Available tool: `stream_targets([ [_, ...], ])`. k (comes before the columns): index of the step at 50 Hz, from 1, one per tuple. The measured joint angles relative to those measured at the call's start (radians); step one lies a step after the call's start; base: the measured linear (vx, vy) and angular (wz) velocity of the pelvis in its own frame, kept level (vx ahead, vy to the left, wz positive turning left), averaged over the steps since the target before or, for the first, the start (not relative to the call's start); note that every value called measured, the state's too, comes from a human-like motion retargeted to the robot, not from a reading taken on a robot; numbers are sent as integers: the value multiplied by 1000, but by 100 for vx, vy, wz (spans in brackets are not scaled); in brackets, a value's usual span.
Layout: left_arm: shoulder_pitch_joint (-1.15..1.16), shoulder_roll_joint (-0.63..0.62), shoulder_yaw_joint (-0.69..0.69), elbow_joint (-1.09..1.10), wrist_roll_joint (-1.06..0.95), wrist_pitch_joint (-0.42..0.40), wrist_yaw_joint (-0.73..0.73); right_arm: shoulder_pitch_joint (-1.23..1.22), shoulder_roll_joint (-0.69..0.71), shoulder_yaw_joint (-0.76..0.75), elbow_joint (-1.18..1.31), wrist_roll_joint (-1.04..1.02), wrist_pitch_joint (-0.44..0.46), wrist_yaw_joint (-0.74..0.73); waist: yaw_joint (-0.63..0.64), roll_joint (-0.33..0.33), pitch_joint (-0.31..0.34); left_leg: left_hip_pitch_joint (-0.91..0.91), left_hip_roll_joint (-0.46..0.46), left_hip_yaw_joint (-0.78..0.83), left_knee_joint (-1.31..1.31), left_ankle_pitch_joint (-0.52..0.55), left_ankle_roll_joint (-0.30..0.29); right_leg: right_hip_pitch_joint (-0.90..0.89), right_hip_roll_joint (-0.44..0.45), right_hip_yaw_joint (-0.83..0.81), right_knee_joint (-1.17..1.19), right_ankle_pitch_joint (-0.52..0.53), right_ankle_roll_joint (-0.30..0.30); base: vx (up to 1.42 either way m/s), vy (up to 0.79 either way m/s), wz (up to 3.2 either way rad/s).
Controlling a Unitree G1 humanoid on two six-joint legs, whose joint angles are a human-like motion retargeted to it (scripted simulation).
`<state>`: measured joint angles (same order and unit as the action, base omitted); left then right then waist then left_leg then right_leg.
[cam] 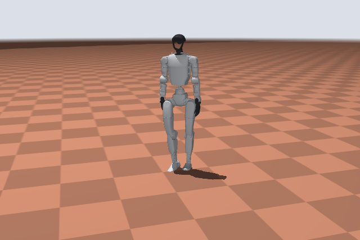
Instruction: In place motions
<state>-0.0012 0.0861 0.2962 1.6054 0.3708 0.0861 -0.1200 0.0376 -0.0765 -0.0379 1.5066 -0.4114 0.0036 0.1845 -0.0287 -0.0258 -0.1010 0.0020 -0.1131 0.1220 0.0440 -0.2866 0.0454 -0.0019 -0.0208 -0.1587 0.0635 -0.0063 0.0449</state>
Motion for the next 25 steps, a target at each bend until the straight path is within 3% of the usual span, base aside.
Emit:
stream_targets([
  [10,-17,-2,-3,-14,0,-1,-5,22,-15,-20,12,7,0,-9,12,5,8,-17,-11,-49,10,9,1,21,-15,-58,2,-8,5,16,8,30],
  [25,-31,6,-27,-13,4,-9,12,106,-25,-79,22,6,-1,-10,126,-10,4,-58,-52,-192,21,54,-13,90,-56,-280,3,-51,20,18,16,74],
])
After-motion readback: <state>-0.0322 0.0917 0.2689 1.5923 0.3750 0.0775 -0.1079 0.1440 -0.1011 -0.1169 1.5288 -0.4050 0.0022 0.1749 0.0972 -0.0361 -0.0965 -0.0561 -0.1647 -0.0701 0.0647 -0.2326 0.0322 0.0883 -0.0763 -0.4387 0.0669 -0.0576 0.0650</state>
